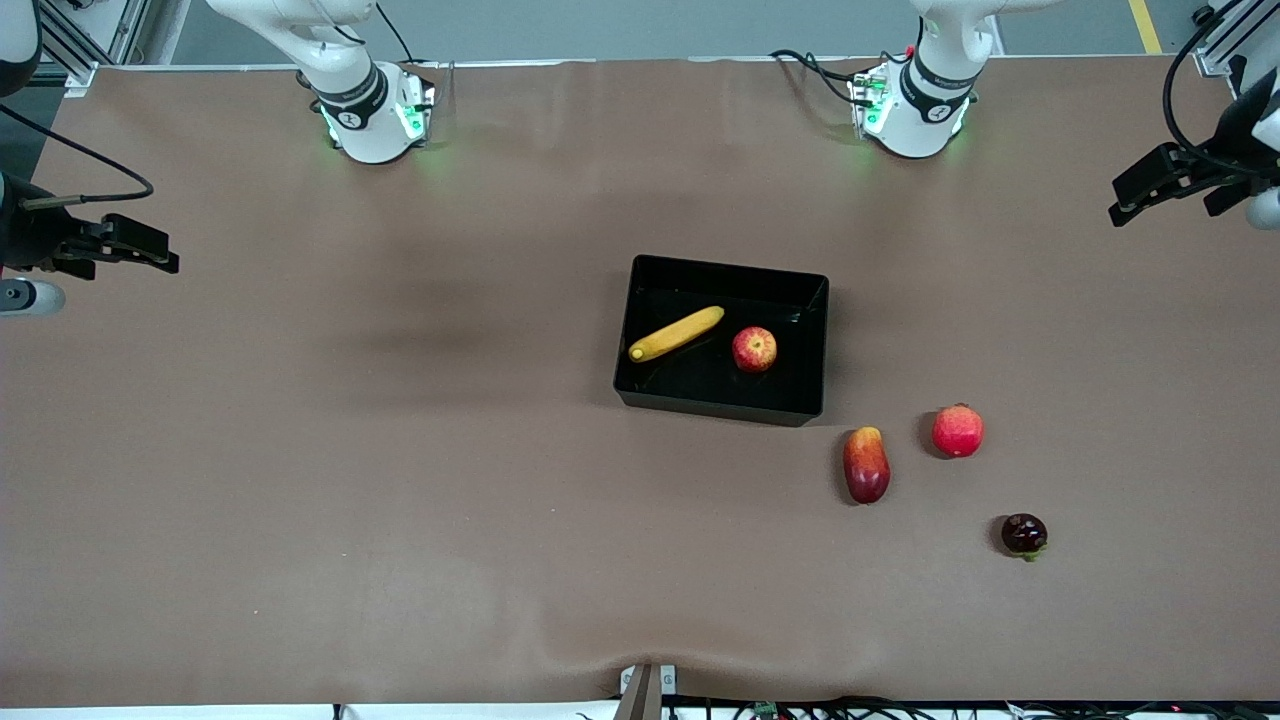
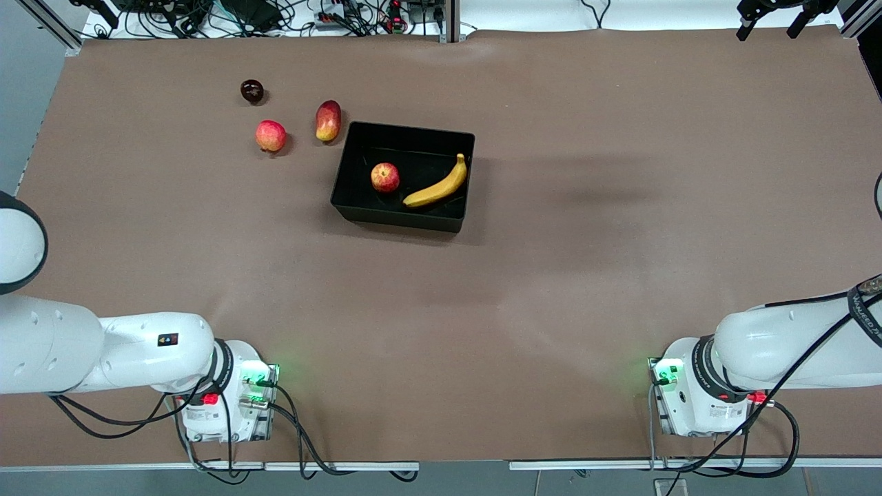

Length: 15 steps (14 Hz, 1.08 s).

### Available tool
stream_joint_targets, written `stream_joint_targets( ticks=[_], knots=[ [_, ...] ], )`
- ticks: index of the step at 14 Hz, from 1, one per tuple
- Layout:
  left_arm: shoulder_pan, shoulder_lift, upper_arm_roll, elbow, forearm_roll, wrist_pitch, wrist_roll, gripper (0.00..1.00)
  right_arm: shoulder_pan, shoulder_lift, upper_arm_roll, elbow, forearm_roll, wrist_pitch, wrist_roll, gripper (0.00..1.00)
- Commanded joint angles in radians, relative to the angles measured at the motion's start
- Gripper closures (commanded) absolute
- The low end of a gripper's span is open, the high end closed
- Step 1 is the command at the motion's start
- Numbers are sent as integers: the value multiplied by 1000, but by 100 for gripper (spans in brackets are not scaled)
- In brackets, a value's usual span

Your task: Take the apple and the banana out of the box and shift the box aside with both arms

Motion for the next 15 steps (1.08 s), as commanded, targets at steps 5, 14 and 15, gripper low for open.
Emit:
stream_joint_targets(
  ticks=[5,14,15],
  knots=[
    [4,19,-3,50,1,-49,18,0,-10,-7,14,4,6,2,1,0],
    [-43,182,-141,54,-19,1,-218,0,6,-7,19,4,4,2,1,0],
    [-45,198,-159,29,-19,39,-220,0,8,-8,19,4,4,2,1,0]
  ],
)
